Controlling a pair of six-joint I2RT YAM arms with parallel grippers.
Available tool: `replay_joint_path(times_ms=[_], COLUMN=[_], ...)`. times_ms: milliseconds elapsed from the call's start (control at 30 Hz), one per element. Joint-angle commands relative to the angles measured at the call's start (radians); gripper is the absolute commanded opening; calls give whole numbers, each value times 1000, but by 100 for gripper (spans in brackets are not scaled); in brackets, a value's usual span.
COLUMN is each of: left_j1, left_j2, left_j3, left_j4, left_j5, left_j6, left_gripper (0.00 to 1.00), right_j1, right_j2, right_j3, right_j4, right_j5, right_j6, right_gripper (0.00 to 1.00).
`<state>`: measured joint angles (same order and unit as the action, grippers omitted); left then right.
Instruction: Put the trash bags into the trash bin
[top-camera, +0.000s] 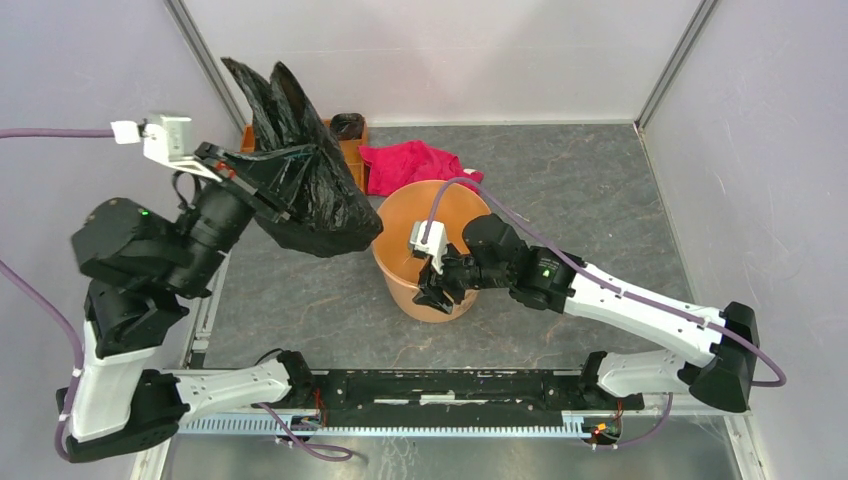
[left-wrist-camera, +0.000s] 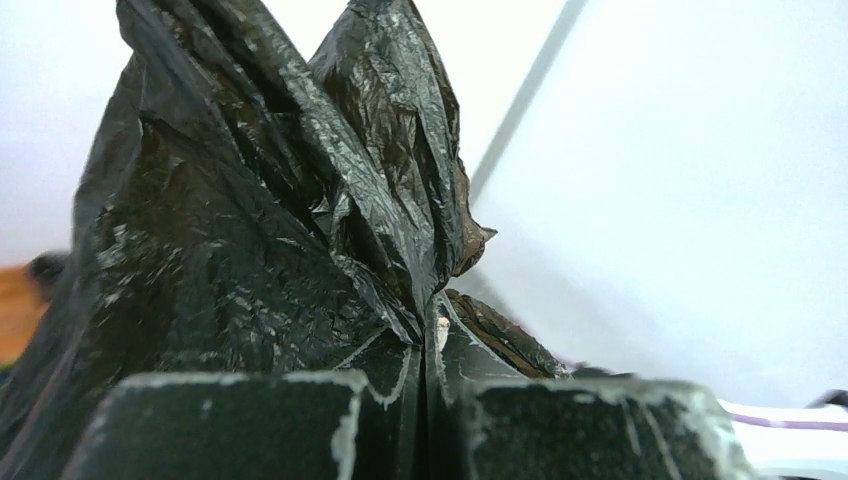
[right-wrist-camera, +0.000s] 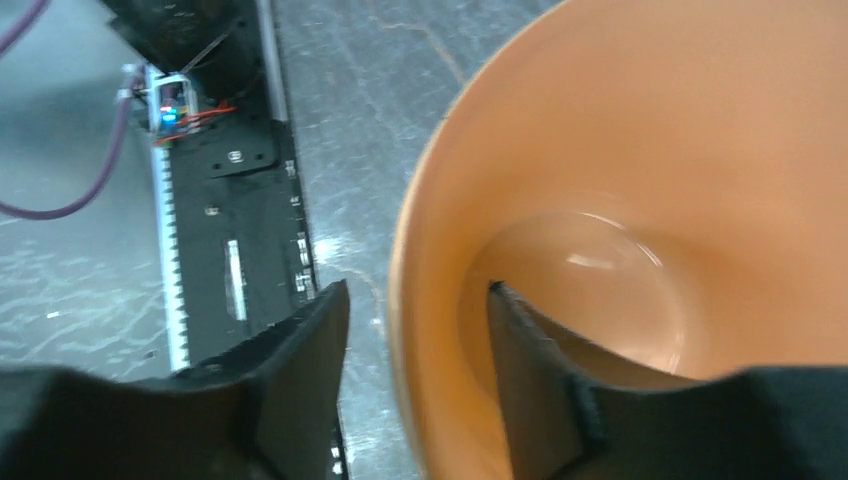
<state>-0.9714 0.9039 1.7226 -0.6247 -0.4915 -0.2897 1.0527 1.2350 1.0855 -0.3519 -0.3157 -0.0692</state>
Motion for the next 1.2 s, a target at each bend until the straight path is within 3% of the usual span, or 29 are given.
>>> replay_joint_path(times_ms=[0,133,467,733,1167], left_j1=[2,2,2,2,3], left_j2=[20,44,189,196,410], left_j3=[70,66,82,-68,108], left_j4=[170,262,452,518,544], left_j5=[271,426,674,538,562], left_j6=[59,45,-75,-130,-127], left_gripper=[2,2,2,2,2], right_j1=[5,6,6,5,6], right_j2=[-46,-142,-536,-760,-754], right_j3=[8,-4,-178,-268,-268], right_j4=[75,82,202,218,182], right_j5=[160,294,626,867,874], right_j6=[60,68,34,6,27], right_gripper=[68,82,95,98,98])
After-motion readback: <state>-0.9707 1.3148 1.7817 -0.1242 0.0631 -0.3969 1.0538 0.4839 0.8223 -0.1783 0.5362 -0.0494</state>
